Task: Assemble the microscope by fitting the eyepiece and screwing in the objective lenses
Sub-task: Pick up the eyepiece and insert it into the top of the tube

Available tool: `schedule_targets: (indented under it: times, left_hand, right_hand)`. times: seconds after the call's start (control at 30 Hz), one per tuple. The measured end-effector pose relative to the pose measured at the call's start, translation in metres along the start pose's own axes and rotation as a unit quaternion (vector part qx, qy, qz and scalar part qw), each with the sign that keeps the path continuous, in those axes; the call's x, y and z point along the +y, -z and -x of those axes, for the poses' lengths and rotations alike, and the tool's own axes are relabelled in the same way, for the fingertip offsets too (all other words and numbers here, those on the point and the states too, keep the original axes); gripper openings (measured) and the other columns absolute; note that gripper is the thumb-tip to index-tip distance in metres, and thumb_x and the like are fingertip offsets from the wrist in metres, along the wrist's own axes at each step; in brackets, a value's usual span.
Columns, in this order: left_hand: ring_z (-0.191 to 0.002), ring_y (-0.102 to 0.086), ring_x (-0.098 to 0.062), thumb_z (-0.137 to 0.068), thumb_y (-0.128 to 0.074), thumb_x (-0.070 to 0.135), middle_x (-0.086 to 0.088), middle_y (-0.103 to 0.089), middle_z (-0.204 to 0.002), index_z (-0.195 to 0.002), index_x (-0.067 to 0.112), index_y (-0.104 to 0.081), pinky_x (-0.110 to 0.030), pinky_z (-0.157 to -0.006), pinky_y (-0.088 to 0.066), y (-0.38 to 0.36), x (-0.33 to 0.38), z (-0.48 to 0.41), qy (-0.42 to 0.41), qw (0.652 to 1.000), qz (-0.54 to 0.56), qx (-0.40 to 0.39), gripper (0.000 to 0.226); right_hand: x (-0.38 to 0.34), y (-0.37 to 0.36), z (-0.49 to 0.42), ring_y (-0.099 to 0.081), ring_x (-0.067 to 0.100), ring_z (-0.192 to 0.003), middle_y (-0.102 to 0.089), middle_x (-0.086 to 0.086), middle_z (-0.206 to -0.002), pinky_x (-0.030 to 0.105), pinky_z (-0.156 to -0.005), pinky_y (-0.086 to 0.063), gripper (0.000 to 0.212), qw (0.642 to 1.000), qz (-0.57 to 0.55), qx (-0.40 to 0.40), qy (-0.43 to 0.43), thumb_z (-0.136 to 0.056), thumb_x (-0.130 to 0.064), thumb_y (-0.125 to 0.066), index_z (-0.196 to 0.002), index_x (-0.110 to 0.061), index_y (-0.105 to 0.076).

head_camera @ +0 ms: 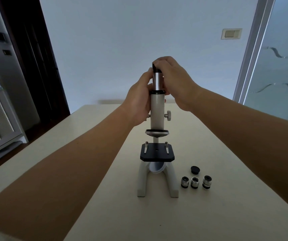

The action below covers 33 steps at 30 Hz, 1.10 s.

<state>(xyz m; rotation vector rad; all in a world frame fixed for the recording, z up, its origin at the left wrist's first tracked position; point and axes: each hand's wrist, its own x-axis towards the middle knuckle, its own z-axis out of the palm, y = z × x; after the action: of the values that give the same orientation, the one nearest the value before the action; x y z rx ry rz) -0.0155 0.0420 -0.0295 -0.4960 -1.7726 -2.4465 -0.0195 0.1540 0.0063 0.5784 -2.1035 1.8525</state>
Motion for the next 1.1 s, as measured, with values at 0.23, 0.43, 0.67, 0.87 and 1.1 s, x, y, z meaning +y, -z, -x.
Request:
schedule_targets:
  times: [0.23, 0.43, 0.67, 0.87, 1.1]
  left_hand:
    - [-0.080, -0.065, -0.022, -0.101, -0.049, 0.042, -0.007, -0.071, -0.086, -0.089, 0.020, -0.074, -0.041, -0.084, -0.046, 0.0006, 0.0001, 0.0028, -0.013, 0.999, -0.017, -0.026, 0.035]
    - [-0.085, -0.069, -0.021, -0.095, -0.054, 0.050, -0.006, -0.072, -0.098, -0.107, 0.022, -0.073, -0.041, -0.090, -0.049, 0.0004, 0.0009, 0.0027, 0.009, 0.999, -0.032, -0.017, 0.035]
    - [-0.077, -0.072, -0.023, -0.099, -0.047, 0.047, -0.002, -0.075, -0.084, -0.080, 0.029, -0.078, -0.045, -0.090, -0.047, 0.0021, -0.0017, -0.0008, 0.010, 1.000, 0.018, 0.001, 0.041]
    - [-0.083, -0.073, -0.019, -0.098, -0.050, 0.046, 0.000, -0.077, -0.090, -0.085, 0.029, -0.079, -0.040, -0.085, -0.047, 0.0017, -0.0027, 0.0002, -0.007, 0.999, -0.019, -0.031, 0.036]
    - [-0.085, -0.063, -0.021, -0.097, -0.053, 0.043, -0.008, -0.068, -0.094, -0.110, 0.012, -0.065, -0.038, -0.078, -0.048, -0.0008, -0.0005, 0.0030, -0.013, 0.999, -0.030, -0.026, 0.035]
  right_hand:
    - [-0.0024, 0.0010, 0.0007, -0.062, 0.009, -0.066, -0.060, -0.007, -0.088, 0.019, -0.048, -0.044, 0.014, 0.999, -0.033, 0.002, -0.002, -0.096, -0.031, -0.049, -0.108, -0.027, -0.055]
    - [0.0017, 0.0002, 0.0002, -0.066, 0.009, -0.072, -0.066, -0.005, -0.087, 0.027, -0.065, -0.050, 0.024, 1.000, 0.021, 0.023, -0.003, -0.095, -0.045, -0.056, -0.108, -0.025, -0.053]
    - [0.0021, 0.0009, -0.0010, -0.066, 0.018, -0.089, -0.066, -0.005, -0.094, 0.034, -0.076, -0.053, 0.022, 1.000, -0.008, 0.011, -0.008, -0.098, -0.034, -0.048, -0.108, -0.021, -0.063]
    - [0.0012, 0.0048, -0.0007, -0.065, 0.014, -0.070, -0.066, -0.006, -0.078, 0.025, -0.058, -0.051, 0.022, 0.999, -0.042, -0.001, -0.021, -0.095, -0.031, -0.051, -0.102, -0.022, -0.071]
    - [-0.0013, 0.0032, 0.0013, -0.061, 0.002, -0.049, -0.063, -0.003, -0.083, 0.017, -0.043, -0.044, 0.022, 1.000, -0.006, 0.006, -0.013, -0.093, -0.040, -0.062, -0.105, -0.023, -0.056]
